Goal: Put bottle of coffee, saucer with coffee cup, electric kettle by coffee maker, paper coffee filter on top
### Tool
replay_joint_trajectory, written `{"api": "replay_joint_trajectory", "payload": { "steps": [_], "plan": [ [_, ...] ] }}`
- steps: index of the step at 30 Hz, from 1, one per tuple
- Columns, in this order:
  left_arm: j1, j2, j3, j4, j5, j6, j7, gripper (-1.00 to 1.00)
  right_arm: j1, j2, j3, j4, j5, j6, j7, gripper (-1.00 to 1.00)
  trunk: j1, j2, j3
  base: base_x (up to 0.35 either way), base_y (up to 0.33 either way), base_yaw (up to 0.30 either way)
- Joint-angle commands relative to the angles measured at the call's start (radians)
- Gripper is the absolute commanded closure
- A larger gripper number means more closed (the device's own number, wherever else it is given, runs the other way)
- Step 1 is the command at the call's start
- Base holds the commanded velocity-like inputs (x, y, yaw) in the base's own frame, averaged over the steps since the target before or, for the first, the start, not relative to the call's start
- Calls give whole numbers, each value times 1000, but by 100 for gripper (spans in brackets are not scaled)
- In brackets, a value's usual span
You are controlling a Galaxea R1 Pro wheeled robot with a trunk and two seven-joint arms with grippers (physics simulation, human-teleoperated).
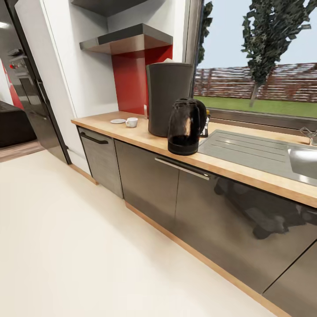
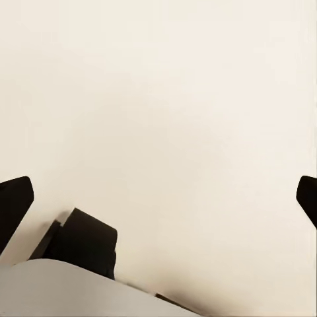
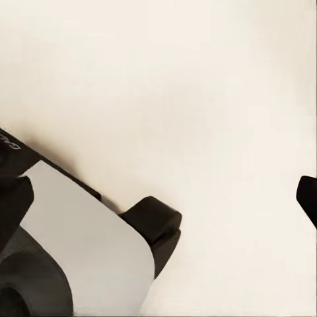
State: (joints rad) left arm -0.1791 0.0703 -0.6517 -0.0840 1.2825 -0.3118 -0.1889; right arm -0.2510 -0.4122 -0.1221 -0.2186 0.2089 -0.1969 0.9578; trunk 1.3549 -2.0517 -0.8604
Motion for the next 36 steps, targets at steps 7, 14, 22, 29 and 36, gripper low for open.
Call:
{"api": "replay_joint_trajectory", "payload": {
  "steps": [7,14,22,29,36],
  "plan": [
    [0,5,87,-25,11,25,-3,-100,-1,4,-8,120,43,-25,-318,-100,0,0,-1,0,0,0],
    [0,3,93,-26,11,25,1,-100,-1,6,-8,165,45,-27,-421,-100,0,0,-1,0,0,0],
    [0,3,98,-26,11,26,-2,-100,-1,2,-9,171,43,-28,-433,-100,0,0,-1,0,0,0],
    [0,3,98,-26,11,28,-3,-100,-1,3,-10,169,43,-27,-430,-100,0,0,-1,0,0,0],
    [0,4,98,-26,11,28,-3,-100,-1,3,-10,168,43,-27,-429,-100,0,0,-1,0,0,0]
  ]
}}
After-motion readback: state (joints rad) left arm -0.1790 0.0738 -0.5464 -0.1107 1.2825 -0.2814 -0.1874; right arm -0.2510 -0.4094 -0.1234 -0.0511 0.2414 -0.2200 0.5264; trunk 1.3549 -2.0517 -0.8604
